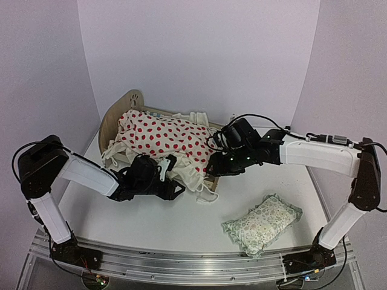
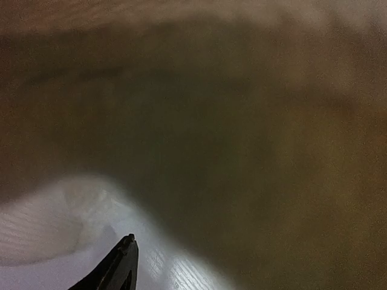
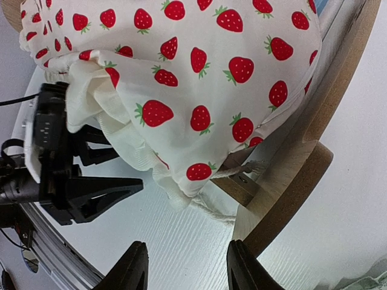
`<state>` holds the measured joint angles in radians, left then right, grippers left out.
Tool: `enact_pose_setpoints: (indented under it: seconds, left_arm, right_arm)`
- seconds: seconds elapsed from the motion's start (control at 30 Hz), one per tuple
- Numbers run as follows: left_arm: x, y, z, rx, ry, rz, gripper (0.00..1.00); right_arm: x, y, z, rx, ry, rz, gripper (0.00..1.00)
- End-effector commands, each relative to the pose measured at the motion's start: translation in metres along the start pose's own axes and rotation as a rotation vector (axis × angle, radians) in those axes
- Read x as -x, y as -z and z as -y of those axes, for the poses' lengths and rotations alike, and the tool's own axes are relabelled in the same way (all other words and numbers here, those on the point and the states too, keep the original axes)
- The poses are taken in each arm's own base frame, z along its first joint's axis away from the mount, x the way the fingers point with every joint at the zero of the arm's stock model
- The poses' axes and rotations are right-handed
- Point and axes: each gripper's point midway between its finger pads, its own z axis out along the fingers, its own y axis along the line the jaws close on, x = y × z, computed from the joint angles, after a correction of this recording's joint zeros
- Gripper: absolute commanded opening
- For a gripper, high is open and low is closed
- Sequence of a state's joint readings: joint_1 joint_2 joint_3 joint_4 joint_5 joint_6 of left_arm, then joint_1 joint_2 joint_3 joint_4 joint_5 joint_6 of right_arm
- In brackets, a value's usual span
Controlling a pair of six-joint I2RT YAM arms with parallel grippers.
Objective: Set up the pet bed
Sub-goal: Cross the right ropes of the mattress at the bed frame base.
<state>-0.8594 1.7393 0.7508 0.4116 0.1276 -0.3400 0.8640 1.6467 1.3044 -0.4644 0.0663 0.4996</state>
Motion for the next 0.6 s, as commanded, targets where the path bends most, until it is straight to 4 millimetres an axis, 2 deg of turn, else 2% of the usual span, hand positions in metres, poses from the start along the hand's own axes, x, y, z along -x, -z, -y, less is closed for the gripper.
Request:
enact_pose_setpoints:
  seconds: [0.0, 0.13, 0.27, 0.47, 0.57]
  left_arm:
    - [0.011, -0.022, 0.013, -0.093, 0.058, 0.035, 0.54]
    - [0.008, -0.034, 0.019, -0.124, 0.066, 0.005, 0.54]
    - [0.007, -0.035, 0.016, -0.099, 0.055, 0.008, 0.64]
    - [0.038, -0.013, 0.017, -0.052, 0.006, 0.090, 0.65]
    - [0.049, -0.011, 0.022, -0.055, -0.023, 0.098, 0.64]
  right_arm:
    - [0.001, -0.009, 0.010, -0.059, 0.028, -0.003, 0.46]
    - [0.006, -0.004, 0.017, -0.100, 0.041, 0.028, 0.46]
    - [0.003, -0.002, 0.012, -0.088, 0.058, 0.024, 0.46]
    - [-0.007, 0.007, -0.020, -0.055, 0.151, 0.042, 0.46]
    - [-0.006, 0.013, -0.021, -0.084, 0.174, 0.076, 0.49]
